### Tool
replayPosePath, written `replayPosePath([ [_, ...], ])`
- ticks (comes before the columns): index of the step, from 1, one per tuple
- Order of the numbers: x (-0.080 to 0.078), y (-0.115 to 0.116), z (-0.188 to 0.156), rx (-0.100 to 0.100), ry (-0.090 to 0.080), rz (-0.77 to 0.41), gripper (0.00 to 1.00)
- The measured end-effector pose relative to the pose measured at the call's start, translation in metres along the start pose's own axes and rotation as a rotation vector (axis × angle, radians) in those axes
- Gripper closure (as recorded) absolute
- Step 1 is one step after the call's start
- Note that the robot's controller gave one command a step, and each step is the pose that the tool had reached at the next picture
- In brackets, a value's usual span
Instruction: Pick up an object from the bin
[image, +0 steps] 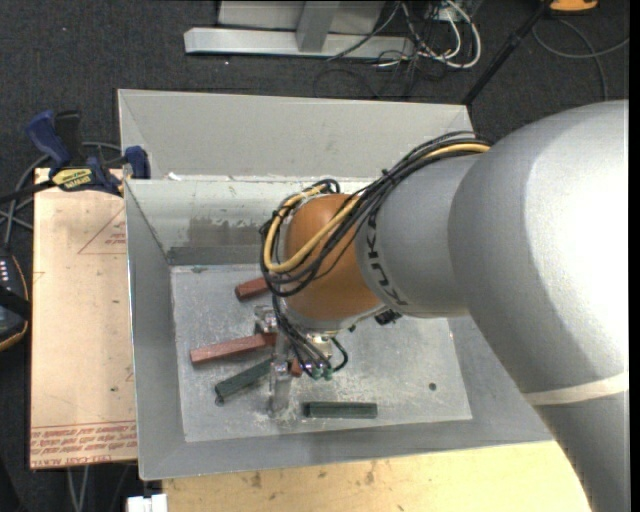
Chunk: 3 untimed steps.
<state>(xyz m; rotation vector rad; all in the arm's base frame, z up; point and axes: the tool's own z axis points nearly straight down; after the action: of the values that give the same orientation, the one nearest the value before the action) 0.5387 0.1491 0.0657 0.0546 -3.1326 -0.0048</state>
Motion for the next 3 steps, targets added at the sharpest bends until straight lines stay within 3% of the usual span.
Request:
replayPosePath([
  [1,-0.004,-0.004,-0.004,0.002,-0.008,0.007,1.00],
  [2,0.007,-0.019,-0.169,0.003,-0.019,-0.224,1.00],
  [3,0.008,-0.019,-0.165,0.003,-0.011,-0.224,0.00],
])
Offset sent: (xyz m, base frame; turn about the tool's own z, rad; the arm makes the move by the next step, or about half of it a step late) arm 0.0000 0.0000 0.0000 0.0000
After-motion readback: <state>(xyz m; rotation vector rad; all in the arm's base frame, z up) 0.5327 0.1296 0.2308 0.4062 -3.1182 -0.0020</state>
